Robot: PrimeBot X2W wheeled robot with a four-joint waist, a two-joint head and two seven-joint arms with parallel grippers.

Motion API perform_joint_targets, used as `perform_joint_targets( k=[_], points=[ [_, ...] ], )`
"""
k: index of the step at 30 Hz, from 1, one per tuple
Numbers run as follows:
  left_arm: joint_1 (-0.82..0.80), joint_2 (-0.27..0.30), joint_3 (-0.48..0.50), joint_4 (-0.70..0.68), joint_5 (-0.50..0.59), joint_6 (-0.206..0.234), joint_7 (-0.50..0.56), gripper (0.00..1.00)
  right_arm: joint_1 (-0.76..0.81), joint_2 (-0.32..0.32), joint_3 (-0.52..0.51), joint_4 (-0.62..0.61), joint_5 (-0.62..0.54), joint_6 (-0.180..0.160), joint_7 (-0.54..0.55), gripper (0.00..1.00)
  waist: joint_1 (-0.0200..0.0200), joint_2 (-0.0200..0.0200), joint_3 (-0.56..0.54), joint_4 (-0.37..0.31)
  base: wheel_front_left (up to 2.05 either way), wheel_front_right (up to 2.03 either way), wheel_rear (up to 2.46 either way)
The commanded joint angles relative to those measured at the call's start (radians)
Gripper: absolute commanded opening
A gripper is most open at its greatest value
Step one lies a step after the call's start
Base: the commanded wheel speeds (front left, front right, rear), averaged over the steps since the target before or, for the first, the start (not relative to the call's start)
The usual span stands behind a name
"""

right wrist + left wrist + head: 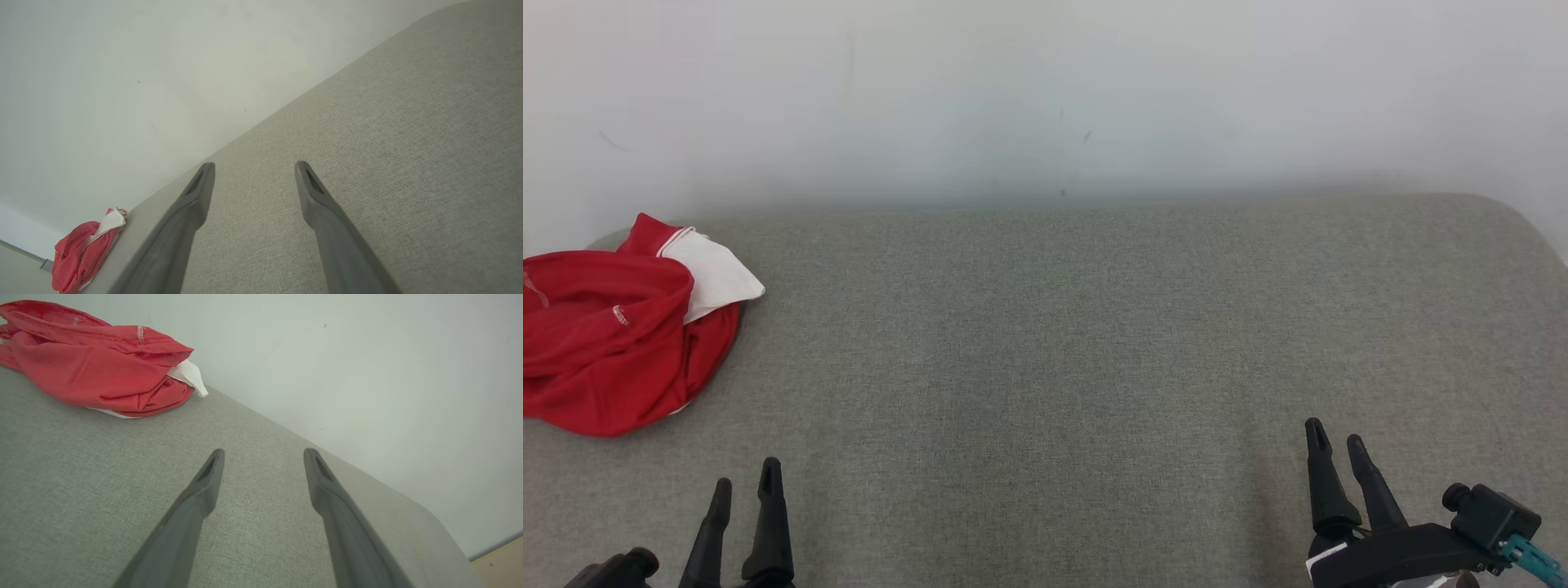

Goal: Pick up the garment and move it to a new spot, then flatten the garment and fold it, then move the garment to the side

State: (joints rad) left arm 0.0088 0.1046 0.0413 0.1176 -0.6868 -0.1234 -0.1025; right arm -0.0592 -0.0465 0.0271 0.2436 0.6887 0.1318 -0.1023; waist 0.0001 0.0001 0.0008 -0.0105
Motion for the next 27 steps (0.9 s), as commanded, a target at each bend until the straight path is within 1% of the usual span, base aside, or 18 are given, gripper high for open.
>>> perform_joint_targets(
  k=[1,9,27],
  points=[
    [0.004,0.011,-0.004,-0.017,0.030,-0.003,-0.009,1.00,-0.011,-0.004,0.004,-0.007,-0.032,-0.001,-0.010,1.00,-0.0001,-0.0001,0.000,-0.001,0.00,0.00,0.00],
    [0.018,0.021,-0.012,-0.032,0.133,-0.004,-0.035,1.00,-0.005,-0.004,0.008,0.006,-0.141,-0.001,-0.036,1.00,-0.0001,-0.0001,-0.002,-0.001,0.00,0.00,0.00],
    [0.039,0.030,-0.013,-0.050,0.305,-0.006,-0.081,1.00,-0.001,-0.005,0.027,0.019,-0.331,-0.001,-0.081,1.00,-0.0001,-0.0001,-0.005,-0.004,0.00,0.00,0.00]
  ],
)
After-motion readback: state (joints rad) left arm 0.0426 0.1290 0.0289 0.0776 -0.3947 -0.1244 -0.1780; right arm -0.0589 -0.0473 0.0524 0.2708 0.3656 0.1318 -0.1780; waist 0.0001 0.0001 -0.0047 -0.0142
